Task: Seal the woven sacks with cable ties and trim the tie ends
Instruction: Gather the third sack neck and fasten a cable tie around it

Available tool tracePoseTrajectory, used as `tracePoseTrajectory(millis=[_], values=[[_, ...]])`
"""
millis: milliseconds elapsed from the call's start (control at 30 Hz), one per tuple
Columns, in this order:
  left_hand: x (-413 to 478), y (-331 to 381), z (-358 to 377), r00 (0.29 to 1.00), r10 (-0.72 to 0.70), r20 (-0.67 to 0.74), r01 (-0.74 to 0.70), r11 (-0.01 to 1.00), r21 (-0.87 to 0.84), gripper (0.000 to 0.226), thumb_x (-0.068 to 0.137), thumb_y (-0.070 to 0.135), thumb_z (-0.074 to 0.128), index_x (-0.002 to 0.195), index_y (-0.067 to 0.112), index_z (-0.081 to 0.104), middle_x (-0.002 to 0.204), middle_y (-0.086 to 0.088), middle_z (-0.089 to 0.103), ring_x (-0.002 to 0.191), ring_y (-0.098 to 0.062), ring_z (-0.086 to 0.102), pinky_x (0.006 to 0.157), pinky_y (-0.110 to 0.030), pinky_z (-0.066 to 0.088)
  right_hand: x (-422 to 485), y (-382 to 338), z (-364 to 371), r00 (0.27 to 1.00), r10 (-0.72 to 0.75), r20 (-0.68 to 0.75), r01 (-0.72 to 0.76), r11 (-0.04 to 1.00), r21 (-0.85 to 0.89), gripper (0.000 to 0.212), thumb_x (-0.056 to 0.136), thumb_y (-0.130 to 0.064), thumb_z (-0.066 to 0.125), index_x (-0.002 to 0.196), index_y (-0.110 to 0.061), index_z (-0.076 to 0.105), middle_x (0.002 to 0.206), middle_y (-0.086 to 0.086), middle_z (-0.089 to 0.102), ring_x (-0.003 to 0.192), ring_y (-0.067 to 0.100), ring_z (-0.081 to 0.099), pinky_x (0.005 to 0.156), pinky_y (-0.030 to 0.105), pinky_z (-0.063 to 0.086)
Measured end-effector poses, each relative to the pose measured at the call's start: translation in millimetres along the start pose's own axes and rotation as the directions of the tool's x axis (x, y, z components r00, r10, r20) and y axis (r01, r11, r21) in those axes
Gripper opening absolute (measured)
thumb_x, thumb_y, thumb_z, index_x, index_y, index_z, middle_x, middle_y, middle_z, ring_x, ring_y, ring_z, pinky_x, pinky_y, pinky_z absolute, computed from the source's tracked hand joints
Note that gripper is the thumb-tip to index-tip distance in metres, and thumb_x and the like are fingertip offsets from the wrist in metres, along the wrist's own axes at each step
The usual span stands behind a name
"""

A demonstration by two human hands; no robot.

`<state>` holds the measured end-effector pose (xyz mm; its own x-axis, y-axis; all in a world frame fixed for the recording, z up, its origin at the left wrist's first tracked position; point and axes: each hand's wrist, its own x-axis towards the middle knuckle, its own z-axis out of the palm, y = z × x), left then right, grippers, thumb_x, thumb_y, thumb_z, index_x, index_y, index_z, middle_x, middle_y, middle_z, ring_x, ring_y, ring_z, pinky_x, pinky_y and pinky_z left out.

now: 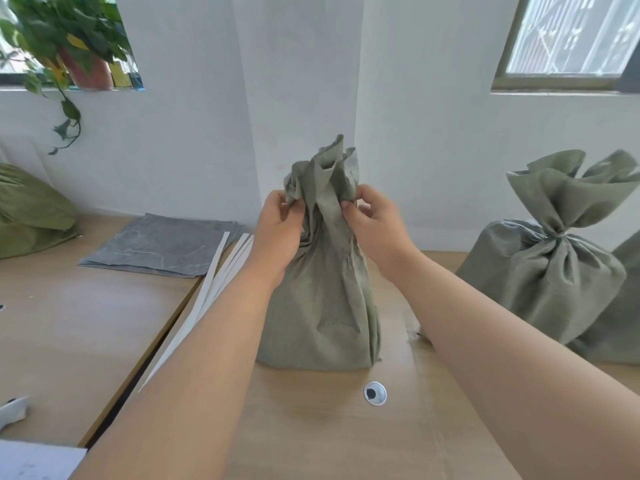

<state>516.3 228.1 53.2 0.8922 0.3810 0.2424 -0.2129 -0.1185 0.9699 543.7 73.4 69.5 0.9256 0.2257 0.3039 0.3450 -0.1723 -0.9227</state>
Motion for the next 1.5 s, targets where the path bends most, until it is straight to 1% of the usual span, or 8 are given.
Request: tracePoseTrajectory(millis=[200, 367, 767, 1100, 1200, 1333, 1433, 1500], values=[[-53.2, 42.4, 19.1, 0.998, 0.031, 0.061, -0.027, 0.998, -0.058, 0.012, 0.102, 0.031, 0.053, 0.107, 0.020, 0.058, 0.099, -0.008, 0.068, 0.085, -0.016, 0.063, 0.079, -0.040, 0.053, -57.0, -22.9, -33.5, 0.997, 0.075, -0.007, -0.074, 0.995, 0.070, 0.016, 0.098, -0.020, 0.052, 0.105, -0.010, 0.062, 0.106, 0.020, 0.071, 0.098, 0.044, 0.066, 0.086, 0.061, 0.055], [-97.7, 83.9, 35.9, 0.987, 0.075, 0.142, -0.067, 0.996, -0.064, 0.021, 0.100, 0.034, 0.055, 0.108, 0.015, 0.058, 0.092, -0.007, 0.068, 0.080, -0.020, 0.062, 0.074, -0.042, 0.052, -99.1, -55.2, -69.2, 0.993, 0.067, -0.099, -0.054, 0.989, 0.135, 0.016, 0.101, -0.015, 0.054, 0.104, -0.002, 0.062, 0.091, 0.013, 0.071, 0.068, 0.016, 0.060, 0.059, 0.029, 0.048], [-279.0, 117.8, 141.8, 0.983, 0.054, 0.177, -0.019, 0.981, -0.195, 0.014, 0.100, 0.033, 0.057, 0.105, 0.020, 0.058, 0.099, -0.013, 0.069, 0.089, -0.024, 0.064, 0.083, -0.053, 0.054, -252.3, -67.9, -201.9, 0.995, 0.003, -0.095, 0.006, 0.996, 0.090, 0.023, 0.094, -0.028, 0.063, 0.092, -0.005, 0.066, 0.091, 0.029, 0.069, 0.068, 0.021, 0.052, 0.065, 0.038, 0.043], [-404.4, 133.0, 246.9, 0.984, -0.022, 0.179, 0.068, 0.964, -0.256, 0.009, 0.105, 0.024, 0.053, 0.104, 0.019, 0.060, 0.085, -0.002, 0.070, 0.081, -0.020, 0.064, 0.074, -0.041, 0.053, -359.6, -48.6, -317.8, 0.993, 0.072, -0.093, -0.054, 0.982, 0.183, 0.018, 0.093, -0.026, 0.063, 0.095, -0.009, 0.065, 0.081, 0.012, 0.072, 0.070, 0.022, 0.059, 0.067, 0.044, 0.049], [-429.1, 132.2, 268.9, 0.977, -0.085, 0.194, 0.143, 0.939, -0.311, 0.009, 0.104, 0.025, 0.054, 0.105, 0.018, 0.060, 0.091, -0.007, 0.069, 0.086, -0.025, 0.063, 0.080, -0.045, 0.053, -378.2, -40.5, -334.6, 0.986, 0.128, -0.103, -0.098, 0.961, 0.257, 0.015, 0.098, -0.027, 0.057, 0.110, -0.017, 0.059, 0.093, 0.008, 0.071, 0.081, 0.023, 0.063, 0.079, 0.053, 0.054], [-447.5, 132.3, 283.9, 0.957, -0.181, 0.225, 0.262, 0.872, -0.413, 0.021, 0.099, 0.028, 0.062, 0.115, 0.013, 0.060, 0.103, -0.018, 0.067, 0.093, -0.032, 0.063, 0.090, -0.056, 0.052, -400.2, -23.6, -346.7, 0.990, 0.130, 0.046, -0.136, 0.856, 0.499, 0.074, 0.088, -0.065, 0.060, 0.147, -0.027, 0.037, 0.150, 0.007, 0.047, 0.138, 0.022, 0.047, 0.115, 0.053, 0.037], [-453.8, 127.5, 286.6, 0.933, -0.219, 0.285, 0.326, 0.849, -0.415, 0.016, 0.097, 0.017, 0.065, 0.110, 0.008, 0.061, 0.101, -0.021, 0.068, 0.088, -0.033, 0.066, 0.078, -0.049, 0.058, -412.6, -25.3, -348.0, 0.995, 0.047, 0.084, -0.076, 0.921, 0.383, 0.072, 0.080, -0.038, 0.076, 0.141, -0.017, 0.045, 0.136, 0.012, 0.061, 0.126, 0.024, 0.060, 0.104, 0.044, 0.051], [-456.9, 121.3, 286.3, 0.912, -0.219, 0.348, 0.356, 0.843, -0.404, 0.023, 0.097, 0.007, 0.060, 0.120, 0.003, 0.059, 0.109, -0.023, 0.070, 0.095, -0.036, 0.068, 0.079, -0.046, 0.060, -414.2, -28.2, -345.7, 0.998, 0.044, 0.046, -0.056, 0.950, 0.308, 0.043, 0.080, -0.019, 0.080, 0.119, -0.008, 0.064, 0.114, 0.014, 0.072, 0.109, 0.025, 0.070, 0.093, 0.043, 0.057]])
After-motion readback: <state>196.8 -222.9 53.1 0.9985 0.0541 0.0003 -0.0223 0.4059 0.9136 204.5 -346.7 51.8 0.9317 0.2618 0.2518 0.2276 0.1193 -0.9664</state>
